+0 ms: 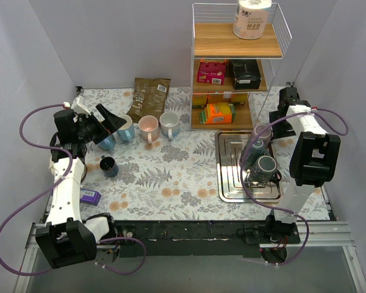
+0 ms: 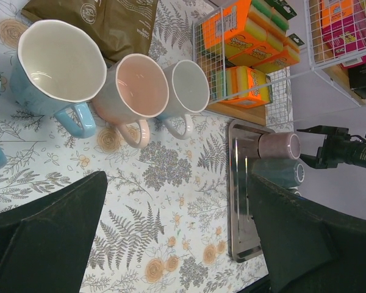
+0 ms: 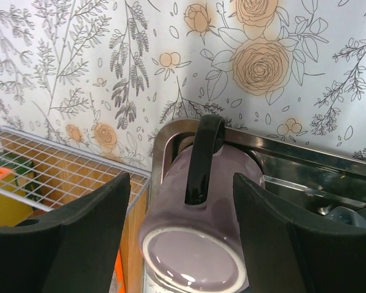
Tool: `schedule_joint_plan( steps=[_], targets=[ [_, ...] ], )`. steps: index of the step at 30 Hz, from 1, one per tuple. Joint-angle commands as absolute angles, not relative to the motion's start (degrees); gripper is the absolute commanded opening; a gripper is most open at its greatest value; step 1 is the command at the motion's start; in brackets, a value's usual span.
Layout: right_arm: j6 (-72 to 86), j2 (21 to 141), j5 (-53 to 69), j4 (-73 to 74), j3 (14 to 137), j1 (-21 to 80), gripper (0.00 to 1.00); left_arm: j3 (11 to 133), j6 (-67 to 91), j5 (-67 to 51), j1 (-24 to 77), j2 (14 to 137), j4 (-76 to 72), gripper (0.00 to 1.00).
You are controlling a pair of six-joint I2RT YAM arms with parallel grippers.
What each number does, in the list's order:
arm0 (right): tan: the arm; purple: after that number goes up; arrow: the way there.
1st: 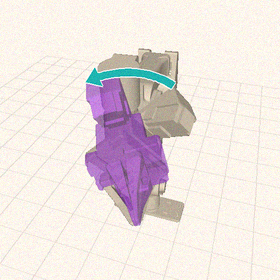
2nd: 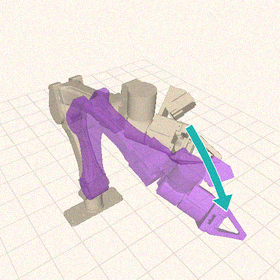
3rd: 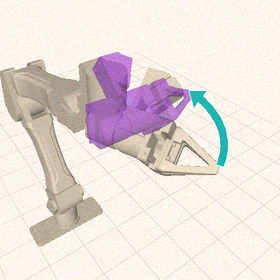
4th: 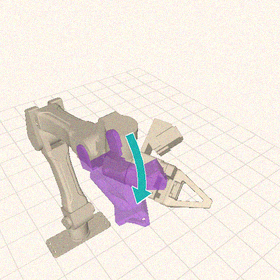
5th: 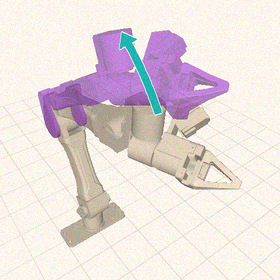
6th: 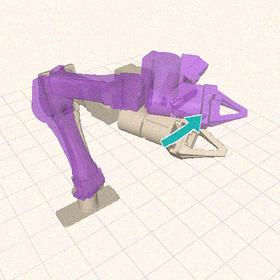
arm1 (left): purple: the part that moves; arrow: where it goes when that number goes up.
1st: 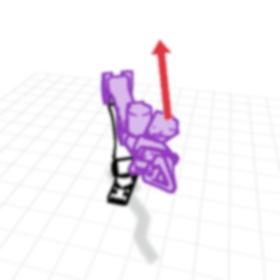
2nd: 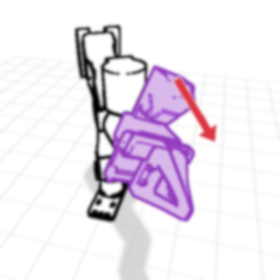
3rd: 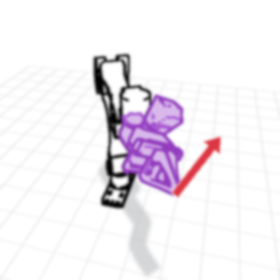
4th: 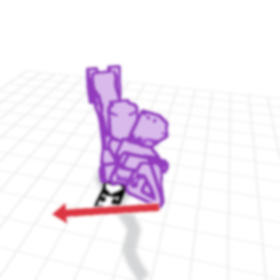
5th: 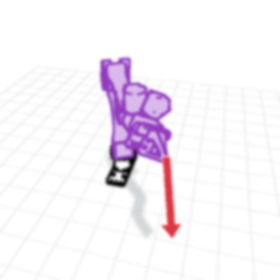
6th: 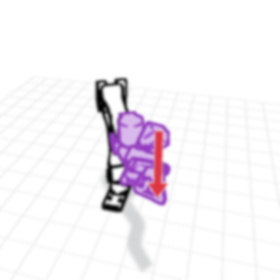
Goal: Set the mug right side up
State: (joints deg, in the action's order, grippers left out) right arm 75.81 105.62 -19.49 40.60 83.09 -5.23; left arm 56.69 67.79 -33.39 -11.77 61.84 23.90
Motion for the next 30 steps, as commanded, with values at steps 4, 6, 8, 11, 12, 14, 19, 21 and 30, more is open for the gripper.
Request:
schedule_joint_plan(
  steps=[4, 6, 8, 11, 12, 14, 19, 21, 30],
  targets=[
    [77.17, 108.46, -21.09, 40.34, 83.32, -5.36, 0.73, 55.99, 67.06, -32.17, -11.51, 62.49, 23.03, 0.98],
    [77.17, 108.54, -21.09, 39.47, 82.97, -5.36, 0.7, 55.99, 66.97, -32.08, -11.51, 62.67, 23.03, 0.98],
    [77.25, 108.63, -21.01, 38.59, 82.53, -5.36, 0.65, 56.07, 67.06, -31.99, -11.51, 62.75, 22.94, 0.98],
    [77.17, 109.07, -20.48, 37.88, 82.18, -5.36, 0.53, 55.99, 66.97, -31.82, -11.51, 62.84, 22.94, 0.98],
    [77.08, 109.25, -20.39, 37.71, 82.09, -5.36, 0.51, 55.99, 67.06, -31.82, -11.51, 62.93, 22.94, 0.98],
    [77.34, 109.25, -20.3, 37.27, 81.48, -5.36, 0.46, 55.99, 66.97, -31.73, -11.51, 62.93, 23.03, 0.98],
    [76.73, 108.81, -19.86, 35.68, 80.42, -5.36, 0.17, 55.99, 66.97, -31.46, -11.51, 62.75, 23.03, 0.98],
    [76.29, 108.72, -19.43, 35.16, 80.16, -5.45, 0.06, 55.99, 66.89, -31.46, -11.51, 62.75, 23.03, 0.98],
    [72.78, 106.53, -16.61, 33.14, 79.72, -5.45, 0.01, 55.99, 66.97, -31.46, -11.51, 62.31, 23.12, 0.98]
  ],
)
